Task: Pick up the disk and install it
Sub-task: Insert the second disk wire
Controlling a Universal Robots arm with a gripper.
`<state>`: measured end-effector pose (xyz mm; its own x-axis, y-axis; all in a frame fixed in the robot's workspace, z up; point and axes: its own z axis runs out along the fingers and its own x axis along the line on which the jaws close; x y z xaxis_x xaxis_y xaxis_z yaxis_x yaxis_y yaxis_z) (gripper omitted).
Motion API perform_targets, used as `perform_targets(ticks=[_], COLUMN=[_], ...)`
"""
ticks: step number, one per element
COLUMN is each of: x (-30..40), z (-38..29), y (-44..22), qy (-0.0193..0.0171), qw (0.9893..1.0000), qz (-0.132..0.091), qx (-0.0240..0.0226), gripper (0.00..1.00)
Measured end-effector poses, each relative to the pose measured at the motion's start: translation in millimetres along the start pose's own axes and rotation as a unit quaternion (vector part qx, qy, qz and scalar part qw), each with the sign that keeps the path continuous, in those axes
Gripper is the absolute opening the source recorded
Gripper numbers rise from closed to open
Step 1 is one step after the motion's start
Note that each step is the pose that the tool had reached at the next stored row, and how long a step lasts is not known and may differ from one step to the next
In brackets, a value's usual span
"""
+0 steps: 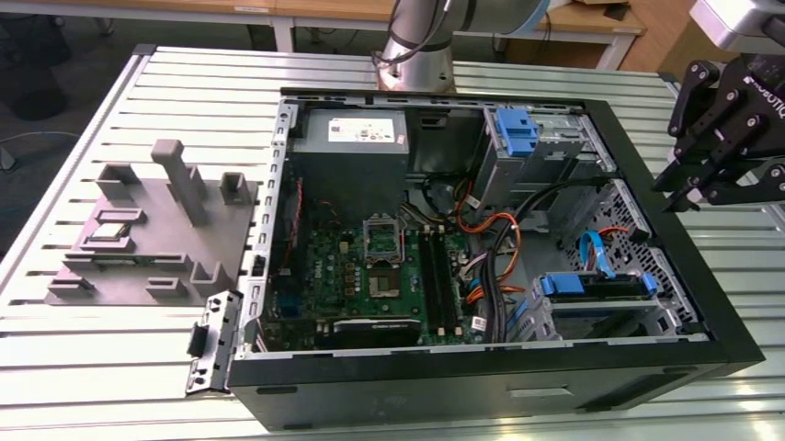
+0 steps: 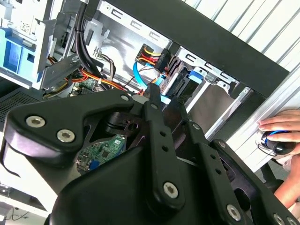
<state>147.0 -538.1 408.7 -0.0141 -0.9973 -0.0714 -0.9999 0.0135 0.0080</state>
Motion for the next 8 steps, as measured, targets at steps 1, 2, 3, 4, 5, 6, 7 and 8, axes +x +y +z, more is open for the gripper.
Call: perform_targets(ticks=[1, 2, 3, 4, 5, 6, 7, 8], x=[0.0, 0.2, 0.3, 0.4, 0.4, 0.4, 0.5, 0.5], z=[0.6, 1.4, 2.4, 3.3, 4.1, 4.6, 4.8, 4.8], y=[0.0, 0.0, 0.0, 0.0, 0.0, -0.1, -0.1, 0.0], qy=[-0.0001, -0.0001, 0.0000, 0.0000, 0.0001, 0.0001, 0.0001, 0.0001], qw=[1.0000, 1.0000, 1.0000, 1.0000, 1.0000, 1.0000, 1.0000, 1.0000], qz=[0.000, 0.000, 0.000, 0.000, 0.000, 0.000, 0.000, 0.000], qx=[0.0000, 0.0000, 0.0000, 0.0000, 0.0000, 0.0000, 0.0000, 0.0000], gripper=[0.29, 0.29, 0.29, 0.29, 0.29, 0.29, 0.29, 0.29])
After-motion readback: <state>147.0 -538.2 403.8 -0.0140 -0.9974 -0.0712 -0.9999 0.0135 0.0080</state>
